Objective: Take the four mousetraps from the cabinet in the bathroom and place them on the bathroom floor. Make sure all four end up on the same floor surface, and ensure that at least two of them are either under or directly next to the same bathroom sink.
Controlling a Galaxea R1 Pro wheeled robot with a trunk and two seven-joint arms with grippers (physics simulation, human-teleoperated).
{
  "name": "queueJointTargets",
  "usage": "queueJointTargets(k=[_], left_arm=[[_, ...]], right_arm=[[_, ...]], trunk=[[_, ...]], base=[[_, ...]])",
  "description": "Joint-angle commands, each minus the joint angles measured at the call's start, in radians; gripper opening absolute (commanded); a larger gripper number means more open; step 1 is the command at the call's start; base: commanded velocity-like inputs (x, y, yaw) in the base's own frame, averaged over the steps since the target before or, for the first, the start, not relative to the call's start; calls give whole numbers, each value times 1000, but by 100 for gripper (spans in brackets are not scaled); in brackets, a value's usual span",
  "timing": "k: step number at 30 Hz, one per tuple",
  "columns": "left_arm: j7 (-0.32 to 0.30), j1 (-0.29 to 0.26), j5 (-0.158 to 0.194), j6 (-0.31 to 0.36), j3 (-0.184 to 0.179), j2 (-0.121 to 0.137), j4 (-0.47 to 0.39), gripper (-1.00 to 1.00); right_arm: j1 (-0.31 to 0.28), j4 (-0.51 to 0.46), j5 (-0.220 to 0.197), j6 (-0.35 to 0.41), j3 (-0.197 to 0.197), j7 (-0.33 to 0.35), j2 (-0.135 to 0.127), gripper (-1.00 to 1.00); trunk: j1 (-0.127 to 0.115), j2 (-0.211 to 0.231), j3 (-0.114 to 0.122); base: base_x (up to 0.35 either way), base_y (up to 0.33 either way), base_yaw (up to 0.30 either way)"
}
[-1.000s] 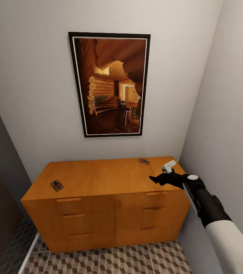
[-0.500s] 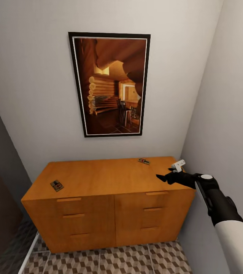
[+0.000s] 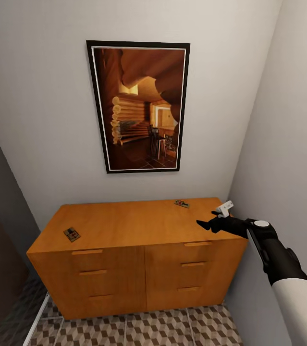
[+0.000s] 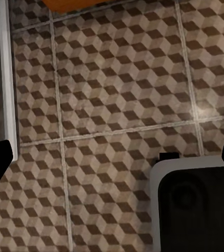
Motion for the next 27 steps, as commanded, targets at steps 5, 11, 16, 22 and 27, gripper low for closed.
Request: queueJointTargets(k=[5,11,16,22,27], left_arm=[[3,-2,7,-2,-9,-1,4,100],[5,-2,7,1,-9,-1,4,100],[5,-2,7,2,-9,0,4,100],[5,-2,7,2,-9,0,4,100],[4,-2,7,23,-9,0,4,100]], right_arm=[[-1,0,7,3,12,24,1,100],[-1,1,9,3,18,126,0,100],[-1,1,11,3,18,173,0,100],[-1,1,11,3,18,185,-2,100],[-1,1,10,3,20,190,-2,100]], trunk=[[1,-2,-2],[1,-2,-2],[1,-2,-2],[1,-2,-2],[1,-2,-2]], base=[[0,0,0],[0,0,0],[0,0,0],[0,0,0],[0,0,0]])
